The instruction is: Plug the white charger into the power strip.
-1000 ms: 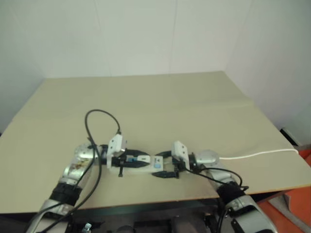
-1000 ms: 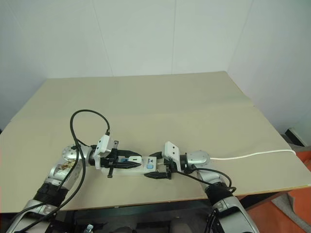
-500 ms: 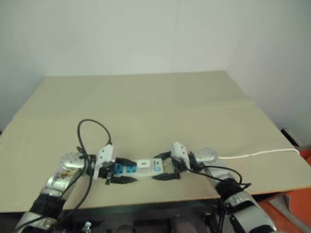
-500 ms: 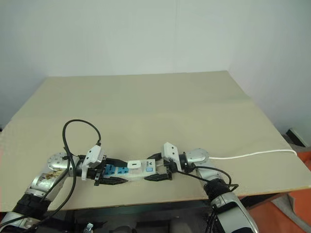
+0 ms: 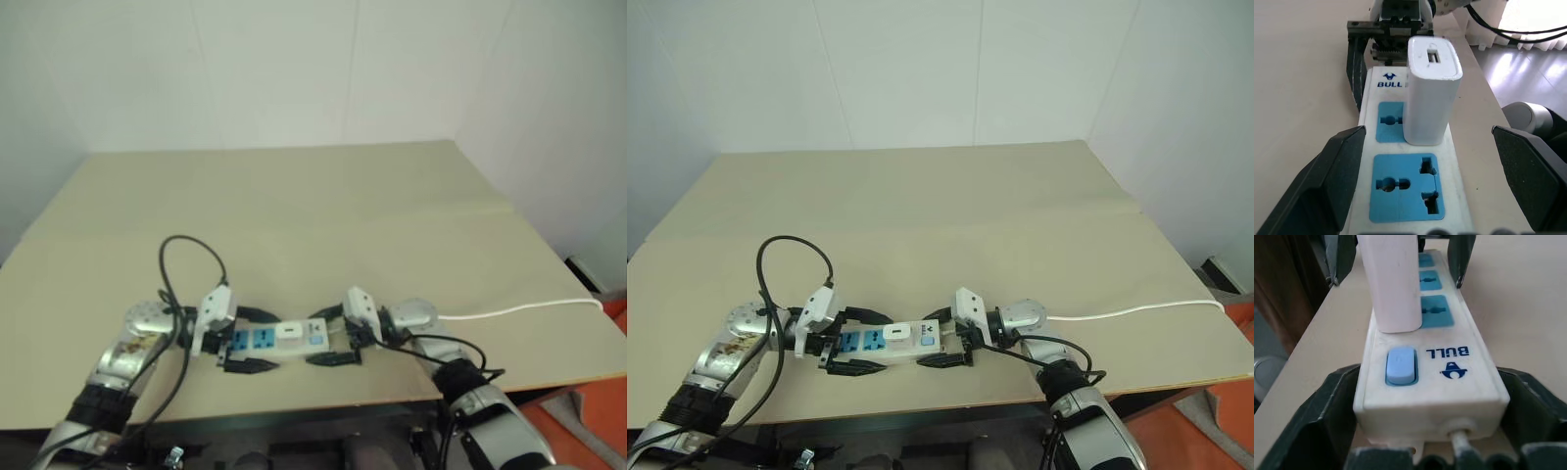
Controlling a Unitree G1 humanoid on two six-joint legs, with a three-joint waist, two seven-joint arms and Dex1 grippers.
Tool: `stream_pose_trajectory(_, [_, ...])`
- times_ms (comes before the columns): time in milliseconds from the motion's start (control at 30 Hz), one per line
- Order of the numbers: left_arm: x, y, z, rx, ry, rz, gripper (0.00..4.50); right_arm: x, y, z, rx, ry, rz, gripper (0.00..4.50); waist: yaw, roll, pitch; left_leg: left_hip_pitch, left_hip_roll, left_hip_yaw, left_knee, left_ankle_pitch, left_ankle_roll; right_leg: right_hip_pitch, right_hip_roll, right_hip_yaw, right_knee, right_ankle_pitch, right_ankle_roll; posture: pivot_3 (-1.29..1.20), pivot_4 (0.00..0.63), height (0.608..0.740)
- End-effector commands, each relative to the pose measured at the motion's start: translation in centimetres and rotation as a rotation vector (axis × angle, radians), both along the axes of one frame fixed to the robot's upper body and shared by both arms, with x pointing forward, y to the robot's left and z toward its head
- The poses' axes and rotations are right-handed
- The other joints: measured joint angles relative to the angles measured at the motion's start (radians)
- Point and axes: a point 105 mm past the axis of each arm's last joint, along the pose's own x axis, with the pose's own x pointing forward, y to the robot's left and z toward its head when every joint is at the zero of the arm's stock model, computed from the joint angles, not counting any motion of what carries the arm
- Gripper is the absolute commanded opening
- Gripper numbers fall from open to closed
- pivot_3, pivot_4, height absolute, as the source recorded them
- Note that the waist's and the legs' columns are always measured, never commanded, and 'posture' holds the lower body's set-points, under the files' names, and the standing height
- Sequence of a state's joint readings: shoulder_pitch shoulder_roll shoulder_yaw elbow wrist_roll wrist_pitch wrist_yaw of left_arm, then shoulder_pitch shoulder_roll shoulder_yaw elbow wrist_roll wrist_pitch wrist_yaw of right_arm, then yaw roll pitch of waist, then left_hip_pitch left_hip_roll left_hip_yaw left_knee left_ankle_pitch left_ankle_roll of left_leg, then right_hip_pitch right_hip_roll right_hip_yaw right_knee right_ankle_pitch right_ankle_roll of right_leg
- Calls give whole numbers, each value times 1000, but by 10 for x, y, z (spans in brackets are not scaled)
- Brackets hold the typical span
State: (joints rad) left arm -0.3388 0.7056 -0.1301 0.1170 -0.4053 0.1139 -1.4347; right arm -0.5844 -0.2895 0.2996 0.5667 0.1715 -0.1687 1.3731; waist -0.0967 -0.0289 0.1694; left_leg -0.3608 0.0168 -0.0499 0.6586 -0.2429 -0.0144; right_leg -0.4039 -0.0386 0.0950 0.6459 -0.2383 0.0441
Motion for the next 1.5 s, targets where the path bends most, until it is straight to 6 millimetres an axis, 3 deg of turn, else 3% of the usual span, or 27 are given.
stream_pose_trajectory(33, [-5,7,30,2,-65,-46,4500,2,-7,8,-16,-21,12,4480,0,0,1,-2,0,0,0,0,0,-1,0,0,0,0,0,0,150,740])
stream_pose_trajectory(133, [-10,13,40,8,-57,-48,4500,2,-19,23,10,-56,-4,4480,3,0,3,-6,-1,-1,0,0,0,-4,-1,-1,-1,0,0,0,150,740])
stream_pose_trajectory(333, [-17,26,62,26,-66,-31,4500,-3,-67,56,36,-147,-117,4480,31,0,6,-21,-2,-1,2,0,0,-20,-2,-2,0,3,-3,0,150,740])
stream_pose_trajectory(667, [2,75,84,108,-146,229,4500,-26,-142,90,23,-130,-382,4480,29,-2,17,-22,-1,0,2,0,0,-20,-2,-2,0,1,0,0,150,740])
stream_pose_trajectory(800, [-4,92,87,108,-176,311,4500,-25,-171,108,52,-144,-542,4480,26,-1,19,-22,-1,0,2,0,0,-20,-2,-2,0,1,0,0,150,740])
stream_pose_trajectory(1000, [-25,100,98,47,-223,428,4500,-43,-201,115,28,-146,-680,4480,36,-2,20,-23,-1,0,2,0,0,-20,-3,-2,-1,1,0,0,150,740])
stream_pose_trajectory(1167, [-42,95,94,30,-209,442,4500,-54,-202,115,-19,-130,-678,4480,40,-1,20,-22,-1,2,2,0,0,-19,-4,-1,-1,1,0,0,150,740])
stream_pose_trajectory(1500, [-39,81,91,-1,-191,406,4500,-48,-189,118,-28,-153,-653,4480,40,-2,20,-22,-1,2,2,0,0,-19,-3,-2,-1,1,1,0,150,740])
